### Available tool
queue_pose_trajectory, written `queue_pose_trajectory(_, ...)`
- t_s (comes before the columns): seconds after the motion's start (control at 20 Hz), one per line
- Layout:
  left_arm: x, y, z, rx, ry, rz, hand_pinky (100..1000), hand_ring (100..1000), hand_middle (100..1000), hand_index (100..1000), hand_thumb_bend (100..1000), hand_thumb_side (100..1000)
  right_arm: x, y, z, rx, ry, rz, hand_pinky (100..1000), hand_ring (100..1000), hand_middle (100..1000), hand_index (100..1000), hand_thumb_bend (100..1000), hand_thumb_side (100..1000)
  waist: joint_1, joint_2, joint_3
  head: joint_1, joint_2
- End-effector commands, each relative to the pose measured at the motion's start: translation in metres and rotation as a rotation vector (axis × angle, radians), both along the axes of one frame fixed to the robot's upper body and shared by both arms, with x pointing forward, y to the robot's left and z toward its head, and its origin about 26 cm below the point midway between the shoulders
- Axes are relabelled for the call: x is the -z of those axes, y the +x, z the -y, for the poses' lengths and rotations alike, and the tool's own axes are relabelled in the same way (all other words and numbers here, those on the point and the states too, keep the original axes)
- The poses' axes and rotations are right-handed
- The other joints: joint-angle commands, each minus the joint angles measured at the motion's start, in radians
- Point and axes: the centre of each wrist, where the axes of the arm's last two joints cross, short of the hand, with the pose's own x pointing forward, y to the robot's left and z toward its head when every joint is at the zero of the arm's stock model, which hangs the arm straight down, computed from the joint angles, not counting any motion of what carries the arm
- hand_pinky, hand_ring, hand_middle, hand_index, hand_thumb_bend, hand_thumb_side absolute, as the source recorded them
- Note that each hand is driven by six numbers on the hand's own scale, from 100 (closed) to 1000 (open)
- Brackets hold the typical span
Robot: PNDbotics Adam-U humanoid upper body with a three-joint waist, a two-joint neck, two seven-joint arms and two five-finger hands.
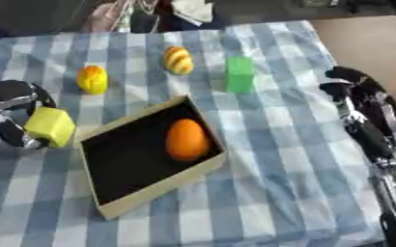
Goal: Pick up objects on the table and place them in the box.
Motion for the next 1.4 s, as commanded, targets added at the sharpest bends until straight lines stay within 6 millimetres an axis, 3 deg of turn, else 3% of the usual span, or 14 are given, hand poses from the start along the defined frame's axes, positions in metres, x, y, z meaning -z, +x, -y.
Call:
queue_pose_trajectory(0.05,-0.027,-0.006,-0.004,0.015,-0.015,0.096,700,502,511,653,343,162,-0.005,0.001,0.001,-0.004,-0.003,0.018,843,746,778,832,100,531,-0.008,-0.023,0.000,0.002,0.004)
queue_pose_trajectory(0.35,-0.073,-0.035,0.022,0.168,-0.038,0.213,707,527,514,656,341,163,-0.006,0.001,0.001,-0.001,-0.004,0.019,843,746,778,832,100,532,-0.004,-0.023,-0.002,-0.005,0.004)
queue_pose_trajectory(0.6,-0.090,-0.064,0.060,0.369,-0.015,0.184,714,541,527,666,348,182,-0.007,0.001,0.004,0.022,-0.002,0.026,843,746,779,834,100,529,0.000,-0.024,-0.007,-0.007,0.004)
queue_pose_trajectory(0.95,-0.092,-0.086,0.108,0.592,0.071,0.090,722,564,551,684,360,199,-0.009,0.001,0.008,0.063,0.003,0.037,843,746,778,835,100,525,-0.002,-0.028,-0.020,-0.001,0.004)
queue_pose_trajectory(1.4,-0.070,-0.074,0.118,0.621,0.113,0.040,731,602,598,725,389,208,-0.008,0.001,0.007,0.058,0.001,0.035,844,747,778,834,100,527,0.001,-0.028,-0.029,-0.003,0.004)
